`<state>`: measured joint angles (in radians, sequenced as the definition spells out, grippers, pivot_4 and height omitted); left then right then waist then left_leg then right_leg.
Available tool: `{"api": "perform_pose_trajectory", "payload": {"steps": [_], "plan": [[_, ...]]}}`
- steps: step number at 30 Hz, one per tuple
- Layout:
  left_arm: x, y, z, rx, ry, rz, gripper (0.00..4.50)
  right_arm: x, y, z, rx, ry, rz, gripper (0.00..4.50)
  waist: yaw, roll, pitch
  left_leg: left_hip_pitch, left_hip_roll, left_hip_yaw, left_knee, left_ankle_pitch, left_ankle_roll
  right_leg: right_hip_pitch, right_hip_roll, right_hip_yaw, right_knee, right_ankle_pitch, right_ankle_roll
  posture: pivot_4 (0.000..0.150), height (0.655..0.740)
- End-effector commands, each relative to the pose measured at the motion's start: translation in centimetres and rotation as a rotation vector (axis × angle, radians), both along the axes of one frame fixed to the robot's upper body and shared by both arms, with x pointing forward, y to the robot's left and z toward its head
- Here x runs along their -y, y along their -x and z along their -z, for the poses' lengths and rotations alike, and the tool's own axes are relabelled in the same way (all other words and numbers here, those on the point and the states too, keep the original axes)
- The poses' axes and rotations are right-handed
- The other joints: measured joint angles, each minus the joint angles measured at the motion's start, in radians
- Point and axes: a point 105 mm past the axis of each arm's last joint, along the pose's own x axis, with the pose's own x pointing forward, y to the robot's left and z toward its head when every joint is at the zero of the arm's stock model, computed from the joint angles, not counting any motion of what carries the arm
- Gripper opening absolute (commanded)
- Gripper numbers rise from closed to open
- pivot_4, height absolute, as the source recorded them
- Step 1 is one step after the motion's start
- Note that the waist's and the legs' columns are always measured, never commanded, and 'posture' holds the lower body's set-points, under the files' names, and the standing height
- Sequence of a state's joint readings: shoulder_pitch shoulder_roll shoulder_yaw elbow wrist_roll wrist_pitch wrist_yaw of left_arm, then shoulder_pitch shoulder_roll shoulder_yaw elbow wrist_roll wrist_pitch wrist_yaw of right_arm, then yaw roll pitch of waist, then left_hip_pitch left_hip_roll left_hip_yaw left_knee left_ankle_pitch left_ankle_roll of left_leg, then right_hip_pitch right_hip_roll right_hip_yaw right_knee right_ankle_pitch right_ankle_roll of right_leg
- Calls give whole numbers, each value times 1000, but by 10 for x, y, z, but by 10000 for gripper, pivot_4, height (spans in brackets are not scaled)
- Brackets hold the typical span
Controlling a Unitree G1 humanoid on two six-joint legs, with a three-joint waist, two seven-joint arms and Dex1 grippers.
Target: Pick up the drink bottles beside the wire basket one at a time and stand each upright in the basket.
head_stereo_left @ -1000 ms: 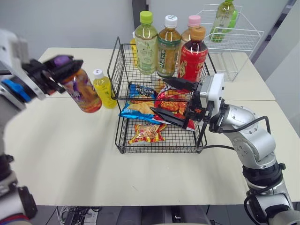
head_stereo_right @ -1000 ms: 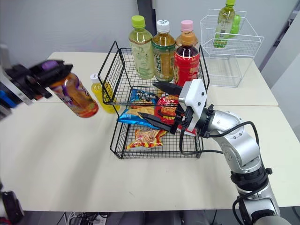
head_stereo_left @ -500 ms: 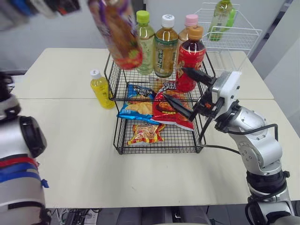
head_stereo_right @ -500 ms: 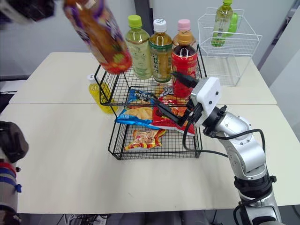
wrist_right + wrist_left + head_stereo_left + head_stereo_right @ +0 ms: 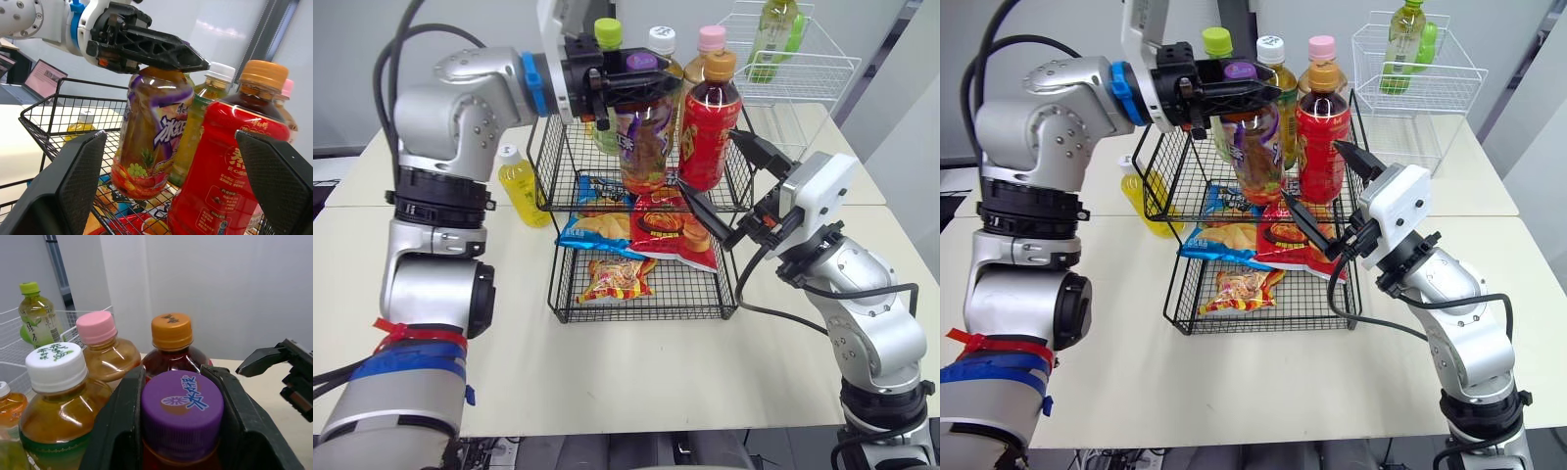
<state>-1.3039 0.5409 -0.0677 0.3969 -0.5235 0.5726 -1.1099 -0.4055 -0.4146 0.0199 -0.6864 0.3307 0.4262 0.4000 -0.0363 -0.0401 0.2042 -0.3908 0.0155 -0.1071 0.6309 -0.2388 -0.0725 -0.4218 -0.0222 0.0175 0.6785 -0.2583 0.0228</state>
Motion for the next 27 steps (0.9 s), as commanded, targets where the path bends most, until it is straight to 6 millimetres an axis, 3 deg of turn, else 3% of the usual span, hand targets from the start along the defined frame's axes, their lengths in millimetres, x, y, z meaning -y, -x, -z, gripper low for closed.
{"api": "perform_pose_trajectory", "payload": {"steps": [1,3,8,13,20,27], "plan": [[5,0,-9,73,9,5,13822,5,10,-11,59,-6,32,45000,2,0,0,0,0,0,0,0,0,0,0,0,0,0,0,1500,7400],[6,-2,-10,72,15,7,13822,6,11,-11,57,-4,38,45000,3,0,0,0,0,0,1,0,0,0,0,0,0,0,0,1500,7400],[7,0,-10,76,21,32,28870,6,12,-10,53,-3,40,45000,3,0,0,0,0,0,1,0,0,1,0,0,0,0,1,1500,7400],[0,8,-23,64,81,43,44724,3,12,-10,47,-2,18,45000,2,0,0,0,0,0,1,0,0,1,0,0,1,0,0,1500,7400],[-41,27,-25,44,126,-41,44724,-5,11,-8,24,16,-69,45000,-12,1,0,1,0,0,1,0,0,1,0,0,1,0,0,1500,7400],[-120,36,-5,37,150,-391,44724,-24,12,-3,-52,58,-280,45000,-23,1,-1,3,1,0,1,0,0,1,0,0,2,0,0,1500,7400]]}}
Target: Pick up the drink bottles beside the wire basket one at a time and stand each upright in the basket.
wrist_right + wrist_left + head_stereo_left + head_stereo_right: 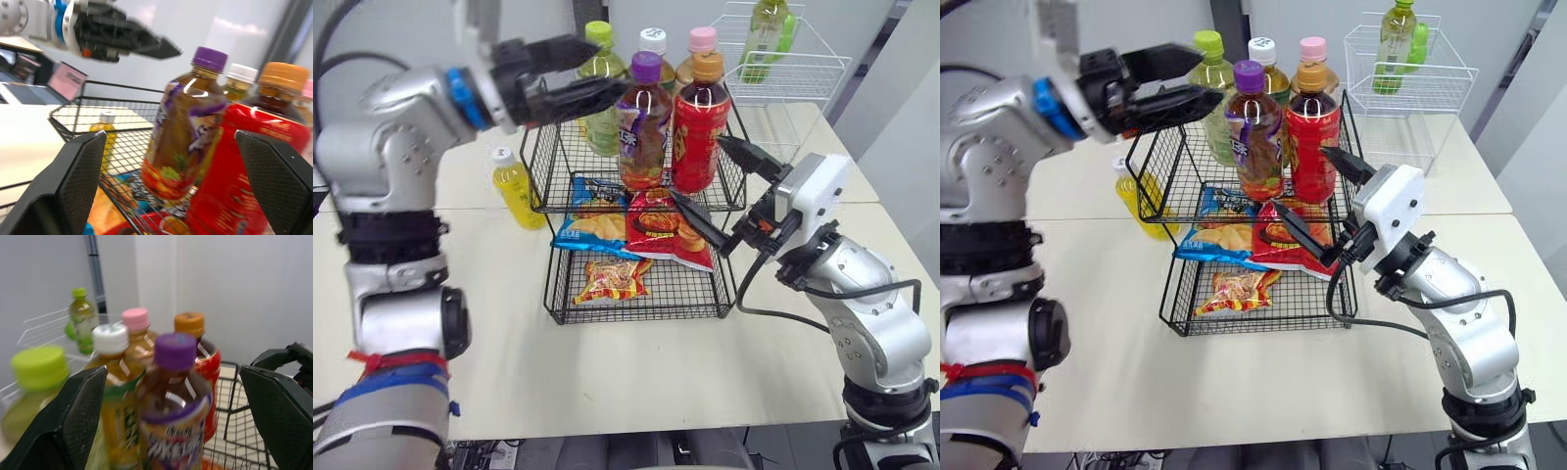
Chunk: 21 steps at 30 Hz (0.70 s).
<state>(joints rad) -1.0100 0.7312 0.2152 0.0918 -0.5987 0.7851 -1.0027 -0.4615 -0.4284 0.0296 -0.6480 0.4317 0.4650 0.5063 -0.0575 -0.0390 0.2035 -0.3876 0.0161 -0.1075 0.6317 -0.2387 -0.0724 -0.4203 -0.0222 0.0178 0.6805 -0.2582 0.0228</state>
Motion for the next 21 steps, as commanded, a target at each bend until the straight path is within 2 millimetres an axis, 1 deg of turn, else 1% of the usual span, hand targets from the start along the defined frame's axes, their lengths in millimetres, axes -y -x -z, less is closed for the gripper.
{"api": "perform_pose_trajectory", "payload": {"steps": [1,3,5,8,10,12,13,15,18,21], "plan": [[-37,20,-17,94,30,-178,44724,-13,9,-4,-4,26,-151,45000,0,0,0,0,1,0,0,0,0,0,0,0,0,0,0,1500,7400],[-58,27,-13,100,55,-286,44724,-19,9,-2,-19,40,-214,45000,1,0,0,0,1,0,0,0,0,0,0,-1,0,1,-1,1500,7400],[-77,37,-3,99,66,-378,44724,-24,10,-1,-32,53,-266,45000,2,0,0,0,0,0,0,0,0,0,0,0,0,1,-2,1500,7400],[-106,57,25,59,89,-501,44724,-31,10,3,-49,74,-338,45000,3,0,0,2,0,1,0,0,0,1,-1,0,0,1,-2,1500,7400],[-118,71,48,22,95,-571,44724,-33,11,4,-54,85,-372,45000,4,0,0,3,0,1,0,0,0,2,-1,0,0,1,-2,1500,7400],[-126,87,74,-34,101,-637,44724,-36,10,5,-54,91,-399,45000,5,-1,0,3,1,1,0,0,0,2,-1,0,-1,1,-2,1500,7400],[-128,93,83,-55,104,-667,44724,-37,9,5,-53,94,-408,45000,6,-1,0,3,1,1,0,0,0,2,-1,0,-1,1,-2,1500,7400],[-131,107,95,-86,129,-714,44724,-39,9,6,-55,104,-426,45000,16,-2,-1,3,1,0,0,0,0,3,-1,0,-1,1,-2,1500,7400],[-132,125,114,-142,113,-760,44724,-42,9,7,-57,109,-449,45000,24,-2,-1,5,2,0,0,0,0,5,0,0,-1,1,-2,1500,7400],[-133,135,125,-180,99,-780,44724,-44,9,7,-49,114,-458,45000,29,-2,-1,9,1,0,0,0,-1,9,0,0,-2,-1,1,1500,7400]]}}
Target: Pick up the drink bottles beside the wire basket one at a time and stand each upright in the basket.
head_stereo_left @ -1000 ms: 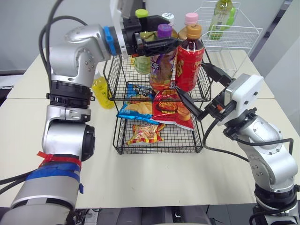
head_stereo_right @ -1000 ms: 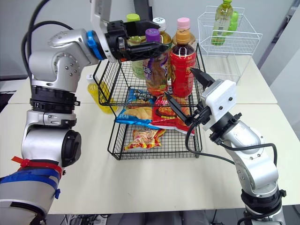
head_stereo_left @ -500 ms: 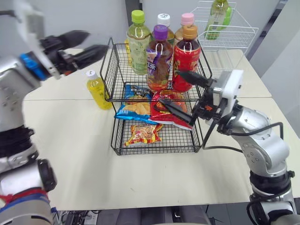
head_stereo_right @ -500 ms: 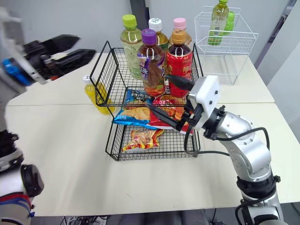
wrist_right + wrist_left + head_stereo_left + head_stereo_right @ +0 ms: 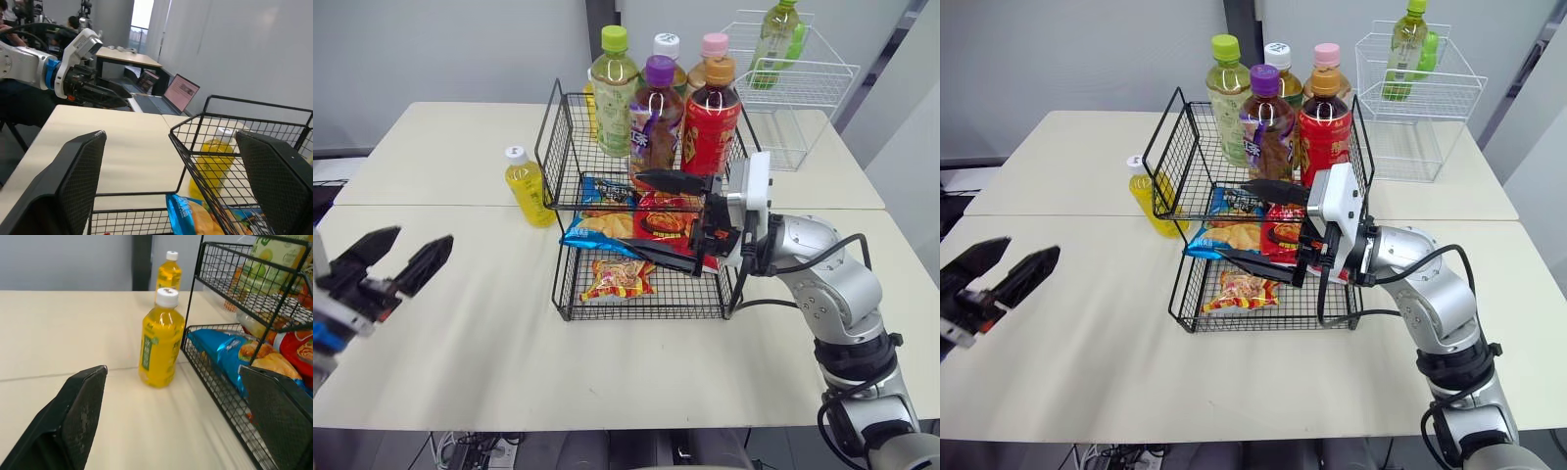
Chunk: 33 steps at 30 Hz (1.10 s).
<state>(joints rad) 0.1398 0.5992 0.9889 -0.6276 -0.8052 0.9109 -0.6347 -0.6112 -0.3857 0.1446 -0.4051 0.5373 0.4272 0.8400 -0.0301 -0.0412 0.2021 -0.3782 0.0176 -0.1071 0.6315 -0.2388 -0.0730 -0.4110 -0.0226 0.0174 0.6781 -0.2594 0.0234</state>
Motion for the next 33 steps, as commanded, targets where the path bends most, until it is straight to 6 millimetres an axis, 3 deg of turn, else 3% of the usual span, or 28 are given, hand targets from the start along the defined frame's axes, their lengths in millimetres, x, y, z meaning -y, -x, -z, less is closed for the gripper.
{"api": "perform_pose_trajectory", "payload": {"steps": [1,7,13,19,23,29,33], "plan": [[3,8,-5,30,-32,-11,44724,-2,6,-10,58,-17,-30,45000,3,0,0,1,0,0,0,0,0,1,0,0,0,-1,0,1500,7400],[18,-26,-15,73,-37,32,44724,-1,3,-12,82,-29,15,45000,6,0,0,5,0,-1,0,0,0,6,1,-1,0,-1,1,1500,7400],[29,-84,-28,130,-101,-4,44724,5,1,-17,112,-52,103,45000,2,0,0,5,0,0,-1,0,0,5,1,0,0,0,0,1500,7400],[41,-146,-31,161,-120,-39,44724,13,0,-22,142,-74,204,45000,1,0,0,4,0,0,-1,0,0,4,1,-1,0,0,0,1500,7400],[48,-175,-27,156,-96,-32,44724,15,0,-22,141,-71,234,45000,1,0,0,3,-1,0,-1,0,0,4,0,0,-1,0,0,1500,7400],[61,-207,-24,166,-110,-16,44724,18,2,-21,141,-62,265,45000,-1,0,0,0,-1,-1,-1,0,0,1,0,-1,-1,1,0,1500,7400],[66,-218,-25,168,-106,-18,44724,20,2,-20,137,-53,275,45000,-2,0,0,-2,-2,-1,-1,0,0,0,0,-1,-1,1,-1,1500,7400]]}}
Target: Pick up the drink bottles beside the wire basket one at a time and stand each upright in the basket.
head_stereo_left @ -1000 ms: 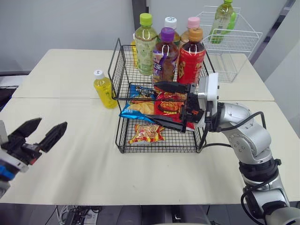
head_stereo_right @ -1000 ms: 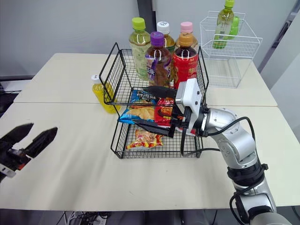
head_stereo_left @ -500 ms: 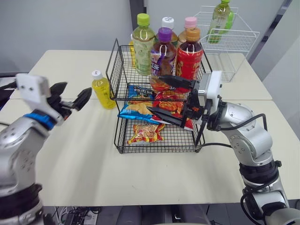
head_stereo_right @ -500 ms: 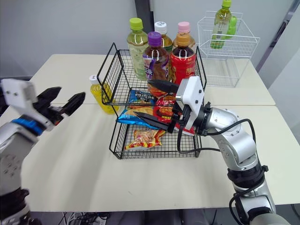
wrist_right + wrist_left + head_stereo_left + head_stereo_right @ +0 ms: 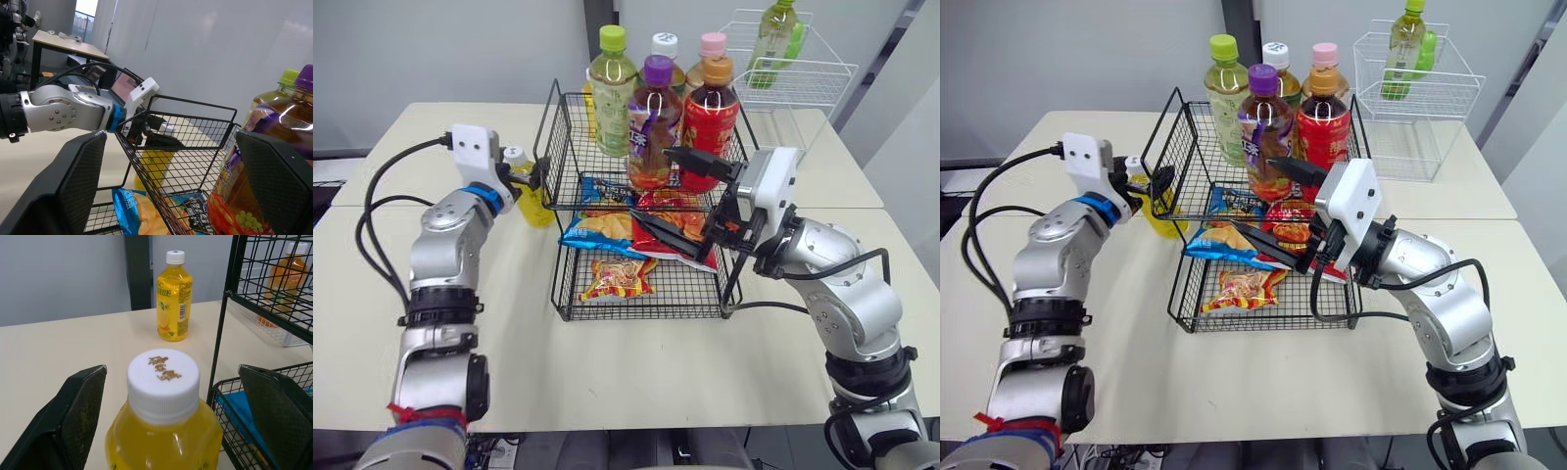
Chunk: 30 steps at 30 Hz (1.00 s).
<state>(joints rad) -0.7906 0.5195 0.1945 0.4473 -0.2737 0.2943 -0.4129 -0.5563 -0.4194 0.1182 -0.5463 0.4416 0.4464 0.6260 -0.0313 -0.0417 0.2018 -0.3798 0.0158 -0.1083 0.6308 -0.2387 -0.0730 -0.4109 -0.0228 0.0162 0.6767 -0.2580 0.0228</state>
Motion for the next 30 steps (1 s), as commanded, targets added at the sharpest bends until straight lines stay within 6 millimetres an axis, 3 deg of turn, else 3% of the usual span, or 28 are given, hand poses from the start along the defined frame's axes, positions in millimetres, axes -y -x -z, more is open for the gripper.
{"api": "perform_pose_trajectory", "payload": {"steps": [1,11,14,22,27,30], "plan": [[5,-5,-14,48,-31,5,44724,5,6,-8,41,-9,20,45000,0,0,0,0,0,0,0,0,0,0,0,0,0,0,0,1500,7400],[6,-7,-7,32,-51,16,44724,7,6,-7,31,-5,27,45000,0,0,0,0,0,0,0,0,0,0,0,0,0,0,0,1500,7400],[6,-7,-7,35,-49,15,38508,7,6,-7,29,-6,25,45000,0,0,0,0,0,0,0,0,0,0,0,0,0,0,1,1500,7400],[-2,-5,-4,22,-39,-6,13846,6,5,-6,25,-14,18,45000,0,0,0,0,-1,0,0,0,0,0,-1,0,0,0,1,1500,7400],[-9,-1,-10,37,-46,-14,13886,5,5,-6,26,-16,16,45000,-1,0,0,0,0,0,0,0,0,0,0,0,1,0,1,1500,7400],[-11,5,-33,109,-43,18,13886,5,5,-7,30,-22,16,45000,-3,0,0,0,0,0,0,0,0,0,0,0,0,0,1,1500,7400]]}}
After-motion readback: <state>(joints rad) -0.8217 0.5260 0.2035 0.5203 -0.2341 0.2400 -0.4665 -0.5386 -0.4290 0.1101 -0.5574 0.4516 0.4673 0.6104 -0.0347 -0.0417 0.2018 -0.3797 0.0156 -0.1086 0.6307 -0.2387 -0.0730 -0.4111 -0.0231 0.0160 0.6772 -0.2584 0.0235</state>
